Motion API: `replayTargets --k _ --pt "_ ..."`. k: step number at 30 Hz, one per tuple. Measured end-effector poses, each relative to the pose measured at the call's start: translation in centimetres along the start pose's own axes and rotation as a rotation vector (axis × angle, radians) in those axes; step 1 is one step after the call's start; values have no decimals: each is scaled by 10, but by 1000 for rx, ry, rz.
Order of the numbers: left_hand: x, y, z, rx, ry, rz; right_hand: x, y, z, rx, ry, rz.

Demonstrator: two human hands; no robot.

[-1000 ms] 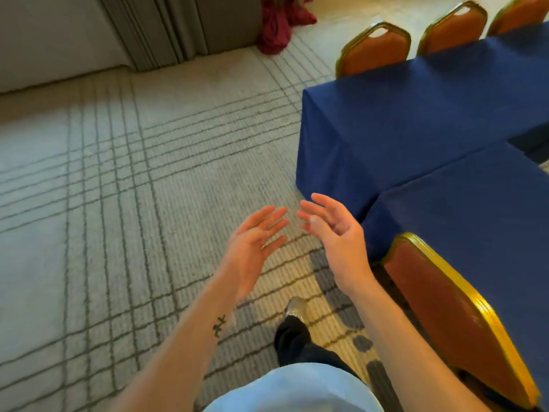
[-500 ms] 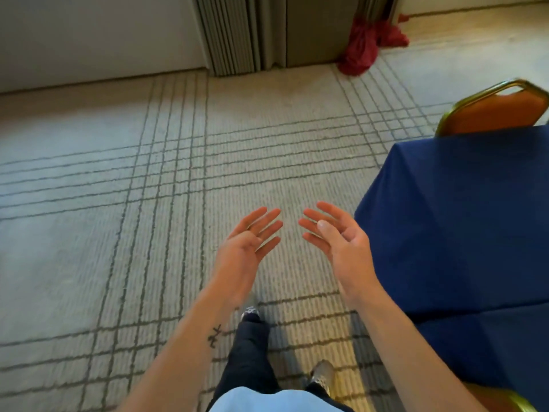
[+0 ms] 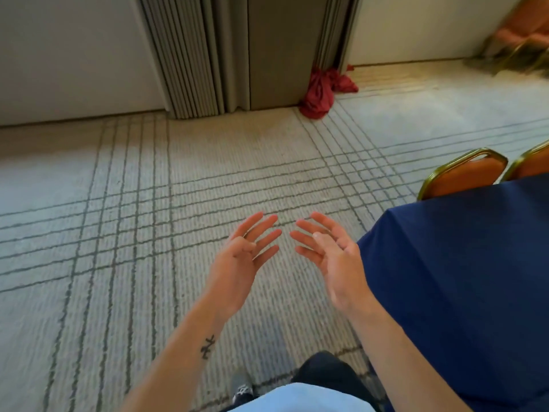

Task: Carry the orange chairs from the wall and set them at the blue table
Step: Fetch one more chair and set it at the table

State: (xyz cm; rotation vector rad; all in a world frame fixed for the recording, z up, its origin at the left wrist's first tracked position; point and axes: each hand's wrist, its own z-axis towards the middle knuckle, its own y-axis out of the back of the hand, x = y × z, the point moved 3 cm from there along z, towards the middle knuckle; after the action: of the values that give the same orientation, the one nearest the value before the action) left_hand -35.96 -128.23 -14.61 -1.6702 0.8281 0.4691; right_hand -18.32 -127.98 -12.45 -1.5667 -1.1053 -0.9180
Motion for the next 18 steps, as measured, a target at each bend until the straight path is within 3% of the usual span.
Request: replayTargets --k 9,18 --pt "-2 -43 162 12 116 30 20 35 155 -97 14 85" --pt "5 -141 355 12 146 79 84 100 342 -130 10 120"
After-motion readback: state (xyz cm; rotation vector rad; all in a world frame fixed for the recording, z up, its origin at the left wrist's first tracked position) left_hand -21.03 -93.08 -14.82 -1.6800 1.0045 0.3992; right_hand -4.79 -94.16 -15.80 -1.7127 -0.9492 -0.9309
